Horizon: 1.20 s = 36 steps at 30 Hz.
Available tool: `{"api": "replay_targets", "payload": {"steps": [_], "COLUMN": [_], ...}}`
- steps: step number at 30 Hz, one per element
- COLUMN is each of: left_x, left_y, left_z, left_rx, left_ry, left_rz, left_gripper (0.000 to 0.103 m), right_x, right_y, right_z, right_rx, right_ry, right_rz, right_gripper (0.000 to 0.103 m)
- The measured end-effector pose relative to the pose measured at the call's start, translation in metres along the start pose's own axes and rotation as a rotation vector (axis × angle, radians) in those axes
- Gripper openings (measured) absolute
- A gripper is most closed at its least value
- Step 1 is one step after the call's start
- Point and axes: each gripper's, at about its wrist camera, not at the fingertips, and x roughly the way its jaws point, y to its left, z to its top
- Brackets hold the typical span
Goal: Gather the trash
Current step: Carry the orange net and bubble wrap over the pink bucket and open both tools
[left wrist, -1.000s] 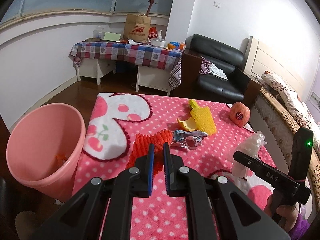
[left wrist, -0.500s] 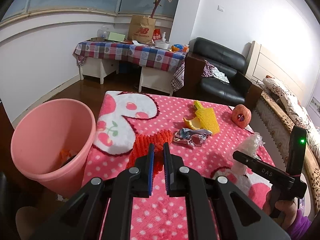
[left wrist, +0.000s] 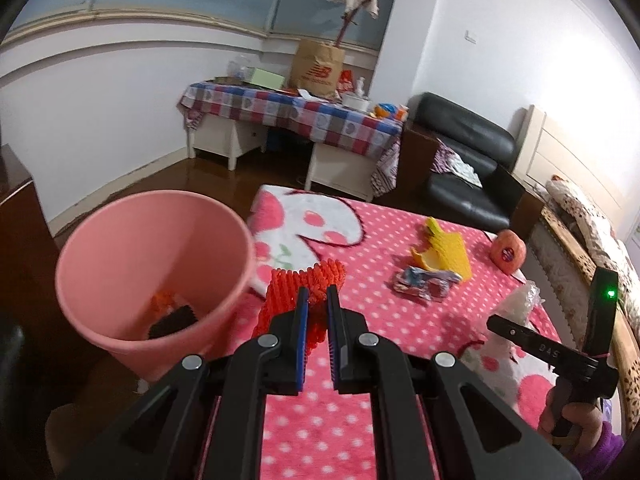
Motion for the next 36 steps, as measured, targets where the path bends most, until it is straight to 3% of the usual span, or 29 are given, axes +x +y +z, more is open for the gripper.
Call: {"api": "replay_targets", "payload": {"steps": [10,20,32,36], "left_x": [-0.02,-0.01,0.009,0.012], "left_y": [0.056,0.104,0.131,0.133], "left_z": [0.011,0.009,0.002,0.001], "left_rx": [-0.063,-0.15,-0.209,-0.217], "left_ry": [-0.085,-0.068,-0.026,-0.019], "left_rz": [0.123,0.175,0.211,0.221], "left_gripper": [0.008,0.008,0.009,0.019], "right_x": [0.026,0.074,0.138,0.139], "right_y": [0.113,0.218,0.265,0.262], "right_z": [0.022,0.028,0.023,0.021], "right_rx": [-0.199,-0.359,-0.391,-0.363], "right_ry": [0.031,0.126,0.304,0.311], "right_rz": [0.201,0.342,0.376,0.396], "right_gripper": [0.039,0.039,0.041,0.05]}}
